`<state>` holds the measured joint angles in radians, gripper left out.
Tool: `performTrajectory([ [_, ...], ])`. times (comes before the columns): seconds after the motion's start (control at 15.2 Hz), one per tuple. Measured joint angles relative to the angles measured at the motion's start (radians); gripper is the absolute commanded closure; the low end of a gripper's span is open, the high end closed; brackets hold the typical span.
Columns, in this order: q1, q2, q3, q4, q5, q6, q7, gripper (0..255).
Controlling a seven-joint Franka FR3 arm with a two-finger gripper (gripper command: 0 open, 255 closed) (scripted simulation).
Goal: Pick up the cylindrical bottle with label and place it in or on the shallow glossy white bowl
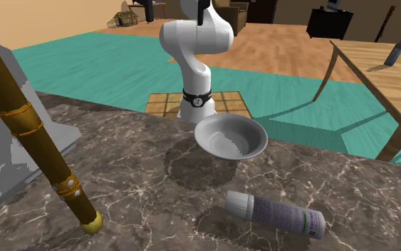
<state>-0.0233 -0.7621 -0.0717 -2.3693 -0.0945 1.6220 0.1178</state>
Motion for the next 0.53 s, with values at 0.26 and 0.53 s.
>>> performTrajectory([
  [0.26, 0.033, 0.067, -0.031, 0.006, -0.012, 0.064, -0.095, 0],
  [0.53, 0.092, 0.185, -0.087, 0.013, -0.028, 0.180, -0.282, 0],
])
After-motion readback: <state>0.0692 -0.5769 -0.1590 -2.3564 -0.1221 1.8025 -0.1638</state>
